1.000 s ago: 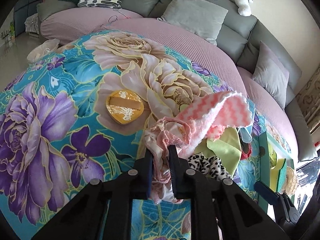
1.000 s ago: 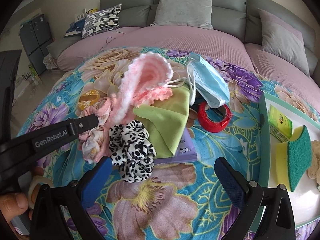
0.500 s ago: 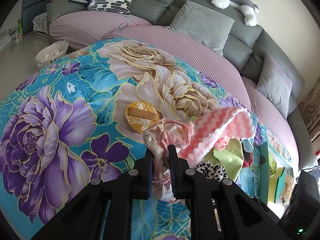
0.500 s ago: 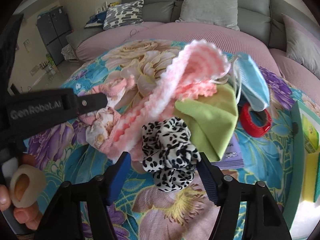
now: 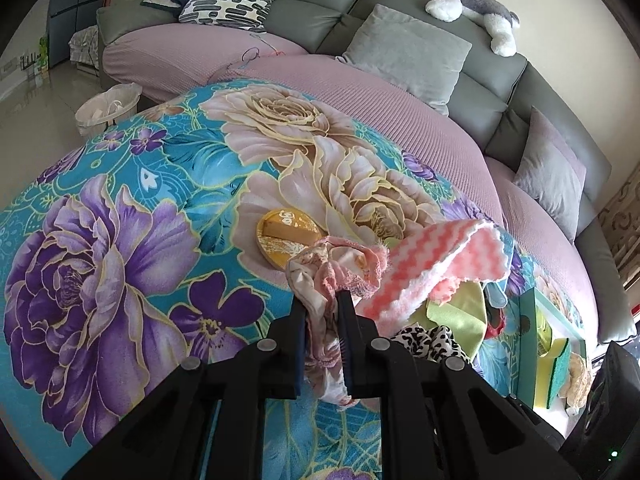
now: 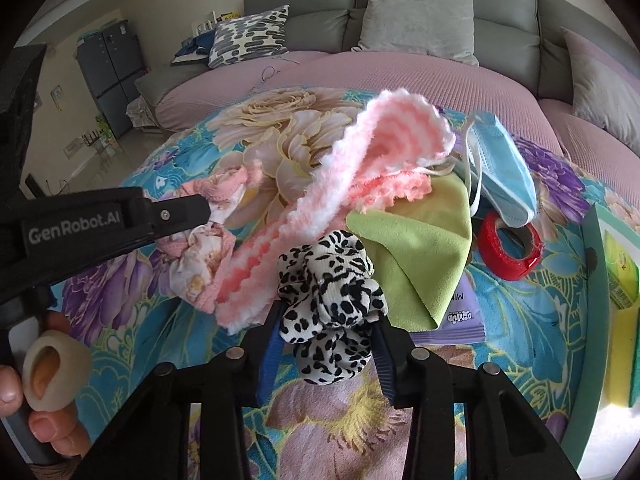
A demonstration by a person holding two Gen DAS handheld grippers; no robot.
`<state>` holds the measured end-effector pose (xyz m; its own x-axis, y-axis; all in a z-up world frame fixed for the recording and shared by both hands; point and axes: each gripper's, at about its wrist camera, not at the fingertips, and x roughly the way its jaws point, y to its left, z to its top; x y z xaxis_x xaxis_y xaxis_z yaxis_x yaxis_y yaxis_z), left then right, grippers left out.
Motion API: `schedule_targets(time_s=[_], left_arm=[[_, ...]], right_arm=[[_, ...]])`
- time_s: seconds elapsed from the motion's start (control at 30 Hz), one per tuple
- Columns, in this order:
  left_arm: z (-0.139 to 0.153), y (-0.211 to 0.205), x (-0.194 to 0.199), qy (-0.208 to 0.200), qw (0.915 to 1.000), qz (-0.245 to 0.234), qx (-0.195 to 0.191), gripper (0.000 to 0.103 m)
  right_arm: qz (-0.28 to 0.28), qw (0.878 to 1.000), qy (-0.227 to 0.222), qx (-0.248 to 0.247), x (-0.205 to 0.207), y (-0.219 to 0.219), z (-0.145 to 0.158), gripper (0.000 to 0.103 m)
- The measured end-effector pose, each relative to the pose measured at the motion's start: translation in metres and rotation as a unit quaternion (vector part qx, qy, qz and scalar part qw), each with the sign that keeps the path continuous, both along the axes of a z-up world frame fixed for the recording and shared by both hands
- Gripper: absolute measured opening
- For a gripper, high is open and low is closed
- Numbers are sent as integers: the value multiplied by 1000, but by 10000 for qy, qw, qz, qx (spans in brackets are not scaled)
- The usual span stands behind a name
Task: Organize soft objects
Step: 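Carry cloth and scrunchie into the white tray and open both grippers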
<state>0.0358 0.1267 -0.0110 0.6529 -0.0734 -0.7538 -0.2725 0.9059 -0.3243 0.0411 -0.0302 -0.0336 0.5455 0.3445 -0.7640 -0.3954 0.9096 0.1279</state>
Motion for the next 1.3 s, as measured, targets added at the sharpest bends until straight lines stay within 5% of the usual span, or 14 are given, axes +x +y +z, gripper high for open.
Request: schedule_targets(time_s=[0.37, 0.67, 0.97, 1.3], left_arm=[[28, -25, -4, -365, 9989, -270, 129, 15], [38, -83, 1, -440, 9945, -936, 167, 15], [48, -157, -2, -536, 9830, -1730, 286, 15], [52, -250, -14, -587, 9582, -2760, 470, 15]], right_arm=[[-394, 9986, -228, 264, -13, -44, 32, 42], [-1386, 9896, -326, 212, -25, -122, 52, 43], [-2536, 9669, -279, 75, -49, -218, 57, 43], [-3598, 9329, -98, -86, -78, -306, 54, 43]])
